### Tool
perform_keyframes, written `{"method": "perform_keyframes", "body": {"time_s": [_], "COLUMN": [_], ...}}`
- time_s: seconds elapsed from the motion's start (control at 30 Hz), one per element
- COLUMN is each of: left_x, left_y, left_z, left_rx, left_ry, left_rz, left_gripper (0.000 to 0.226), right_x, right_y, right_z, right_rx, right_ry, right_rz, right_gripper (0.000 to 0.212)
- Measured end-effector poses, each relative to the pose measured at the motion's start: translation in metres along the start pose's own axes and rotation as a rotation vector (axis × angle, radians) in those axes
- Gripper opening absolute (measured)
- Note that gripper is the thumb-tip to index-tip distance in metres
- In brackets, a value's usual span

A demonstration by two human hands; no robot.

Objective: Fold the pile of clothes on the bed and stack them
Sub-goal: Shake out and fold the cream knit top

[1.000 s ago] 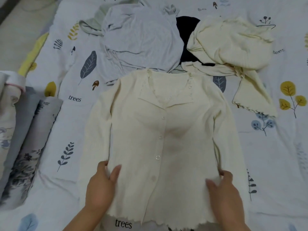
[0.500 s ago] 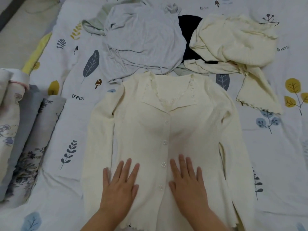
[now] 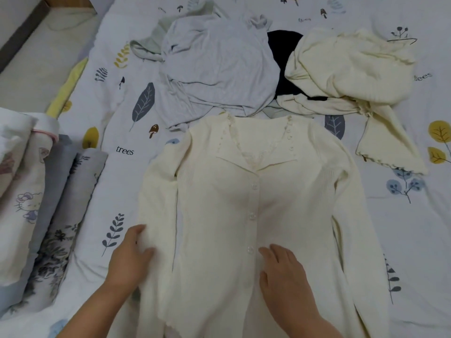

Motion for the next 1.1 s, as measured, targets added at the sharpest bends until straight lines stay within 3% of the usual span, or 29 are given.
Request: {"method": "perform_keyframes", "body": {"time_s": [0.1, 0.17, 0.27, 0.33, 0.4, 0.43, 0.5, 0.57, 0.67, 0.77, 0.87, 0.93, 1.03, 1.1], "left_x": [-0.023, -0.047, -0.084, -0.096, -0.095, -0.091, -0.075, -0.052, -0.009, 0.029, 0.06, 0.08, 0.104, 0.116], "left_y": [-0.018, -0.023, -0.011, 0.002, 0.007, 0.006, -0.004, -0.015, -0.02, -0.008, 0.011, 0.027, 0.051, 0.054], "left_z": [-0.042, -0.076, -0.128, -0.151, -0.163, -0.166, -0.168, -0.165, -0.166, -0.186, -0.213, -0.223, -0.227, -0.227], "left_rx": [0.098, 0.125, 0.05, -0.081, -0.214, -0.245, -0.212, -0.153, 0.063, 0.35, 0.565, 0.724, 0.943, 1.036], "left_ry": [0.194, 0.319, 0.504, 0.545, 0.537, 0.537, 0.548, 0.54, 0.521, 0.621, 0.742, 0.748, 0.714, 0.689], "left_rz": [-0.067, -0.095, -0.01, 0.13, 0.244, 0.266, 0.2, 0.082, -0.066, -0.104, -0.035, 0.047, 0.188, 0.225], "left_gripper": [0.047, 0.044, 0.042, 0.043, 0.039, 0.034, 0.024, 0.021, 0.018, 0.027, 0.049, 0.064, 0.043, 0.022], "right_x": [0.0, -0.001, -0.005, -0.003, -0.001, 0.0, -0.001, -0.008, -0.021, -0.026, -0.028, -0.029, -0.032, -0.035], "right_y": [0.01, 0.017, 0.016, 0.009, -0.006, -0.013, -0.023, -0.024, -0.003, 0.009, 0.011, 0.015, 0.02, 0.021], "right_z": [0.018, 0.03, 0.067, 0.085, 0.072, 0.053, 0.003, -0.031, -0.058, -0.069, -0.079, -0.082, -0.082, -0.088], "right_rx": [0.136, 0.353, 1.074, 1.524, 1.697, 1.619, 1.196, 0.79, 0.506, 0.409, 0.323, 0.321, 0.36, 0.477], "right_ry": [-0.046, -0.007, 0.068, 0.037, 0.088, 0.148, 0.291, 0.397, 0.5, 0.542, 0.596, 0.589, 0.54, 0.574], "right_rz": [0.089, 0.175, 0.332, 0.388, 0.304, 0.211, 0.046, 0.098, 0.266, 0.273, 0.307, 0.341, 0.348, 0.318], "right_gripper": [0.047, 0.048, 0.048, 0.034, 0.016, 0.01, 0.007, 0.012, 0.039, 0.035, 0.013, 0.016, 0.038, 0.031]}}
Point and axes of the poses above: each hand's wrist, its own x-axis towards the middle knuckle, its own y-axis out of the palm, z = x × y, the point moved 9 cm from there along x, towards the middle knuckle, and after that the axes turned 5 degrees about z, right-handed, at the moved point
